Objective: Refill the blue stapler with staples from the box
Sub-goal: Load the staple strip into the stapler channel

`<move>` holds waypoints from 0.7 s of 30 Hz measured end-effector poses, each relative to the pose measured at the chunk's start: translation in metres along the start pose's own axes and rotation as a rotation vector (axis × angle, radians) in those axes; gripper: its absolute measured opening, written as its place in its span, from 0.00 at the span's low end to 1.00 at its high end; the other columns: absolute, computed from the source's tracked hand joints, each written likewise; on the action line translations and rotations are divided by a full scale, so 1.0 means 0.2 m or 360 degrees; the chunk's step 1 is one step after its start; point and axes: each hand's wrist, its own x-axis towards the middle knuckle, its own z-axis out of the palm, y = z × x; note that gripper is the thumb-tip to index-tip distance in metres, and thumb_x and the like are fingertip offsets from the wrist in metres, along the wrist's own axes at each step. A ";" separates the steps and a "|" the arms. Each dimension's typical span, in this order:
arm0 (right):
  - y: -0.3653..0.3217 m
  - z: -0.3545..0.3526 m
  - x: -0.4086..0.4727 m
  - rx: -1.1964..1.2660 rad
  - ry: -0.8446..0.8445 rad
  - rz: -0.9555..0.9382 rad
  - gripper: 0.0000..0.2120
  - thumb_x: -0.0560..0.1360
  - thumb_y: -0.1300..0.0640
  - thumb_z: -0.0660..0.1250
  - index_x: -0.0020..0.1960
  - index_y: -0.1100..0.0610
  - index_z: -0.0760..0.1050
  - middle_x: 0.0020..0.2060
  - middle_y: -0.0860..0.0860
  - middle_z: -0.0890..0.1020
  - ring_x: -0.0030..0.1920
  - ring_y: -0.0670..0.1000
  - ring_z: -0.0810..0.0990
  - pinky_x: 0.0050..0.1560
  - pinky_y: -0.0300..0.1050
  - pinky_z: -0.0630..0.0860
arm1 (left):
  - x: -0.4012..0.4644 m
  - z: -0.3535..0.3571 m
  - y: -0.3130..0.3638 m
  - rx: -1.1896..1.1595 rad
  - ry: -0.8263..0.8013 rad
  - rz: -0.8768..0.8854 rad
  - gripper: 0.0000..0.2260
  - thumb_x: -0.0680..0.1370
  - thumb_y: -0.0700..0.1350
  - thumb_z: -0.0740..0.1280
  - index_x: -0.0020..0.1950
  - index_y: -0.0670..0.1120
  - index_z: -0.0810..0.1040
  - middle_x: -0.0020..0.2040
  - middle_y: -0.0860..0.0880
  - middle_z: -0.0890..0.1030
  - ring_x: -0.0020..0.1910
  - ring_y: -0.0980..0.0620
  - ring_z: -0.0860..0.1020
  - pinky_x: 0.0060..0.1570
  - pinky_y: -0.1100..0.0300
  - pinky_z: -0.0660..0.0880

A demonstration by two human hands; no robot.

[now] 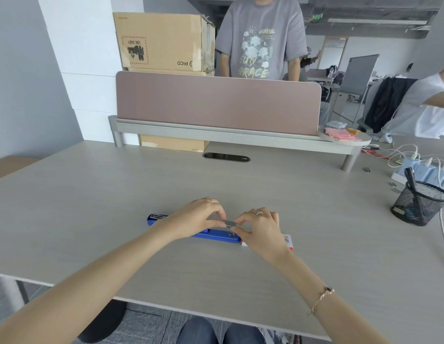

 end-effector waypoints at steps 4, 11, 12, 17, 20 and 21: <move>-0.03 0.02 0.03 0.0013 -0.0089 0.0038 0.07 0.72 0.48 0.67 0.48 0.49 0.79 0.46 0.44 0.83 0.56 0.50 0.71 0.48 0.40 0.52 | -0.02 -0.01 -0.03 0.0016 0.0000 -0.0013 0.09 0.77 0.54 0.66 0.52 0.52 0.78 0.50 0.54 0.76 0.51 0.56 0.71 0.48 0.61 0.67; -0.03 0.03 0.05 0.0046 -0.0131 0.0126 0.06 0.72 0.50 0.67 0.47 0.49 0.79 0.45 0.44 0.84 0.54 0.50 0.71 0.47 0.42 0.53 | -0.01 0.02 -0.04 -0.0013 0.0023 -0.0023 0.07 0.77 0.52 0.67 0.50 0.51 0.79 0.42 0.57 0.74 0.46 0.58 0.73 0.40 0.70 0.65; -0.02 0.03 0.05 0.0052 -0.0135 0.0137 0.06 0.72 0.50 0.67 0.47 0.49 0.79 0.44 0.44 0.84 0.54 0.50 0.71 0.48 0.42 0.54 | 0.00 0.02 -0.04 -0.0018 0.0025 -0.0022 0.06 0.77 0.51 0.67 0.50 0.51 0.79 0.42 0.58 0.75 0.45 0.57 0.74 0.39 0.70 0.66; -0.02 0.02 0.06 0.0062 -0.0157 0.0182 0.06 0.72 0.49 0.67 0.46 0.49 0.79 0.44 0.44 0.84 0.54 0.50 0.71 0.49 0.42 0.54 | 0.03 0.01 -0.06 0.0005 -0.0004 -0.0018 0.06 0.76 0.53 0.68 0.49 0.53 0.79 0.48 0.52 0.80 0.49 0.54 0.76 0.50 0.58 0.73; -0.02 0.01 0.07 0.0021 -0.0194 0.0169 0.07 0.71 0.49 0.68 0.47 0.49 0.80 0.46 0.44 0.84 0.55 0.50 0.71 0.50 0.42 0.55 | 0.03 0.01 -0.07 0.0008 -0.0049 -0.0024 0.06 0.75 0.54 0.68 0.49 0.54 0.80 0.49 0.53 0.80 0.50 0.55 0.75 0.52 0.55 0.73; -0.02 0.01 0.08 0.0015 -0.0208 0.0166 0.07 0.71 0.49 0.68 0.47 0.49 0.80 0.47 0.45 0.84 0.56 0.50 0.71 0.51 0.42 0.55 | 0.04 0.01 -0.07 -0.0002 -0.0053 -0.0033 0.07 0.75 0.54 0.69 0.49 0.53 0.80 0.49 0.53 0.80 0.50 0.55 0.75 0.52 0.56 0.74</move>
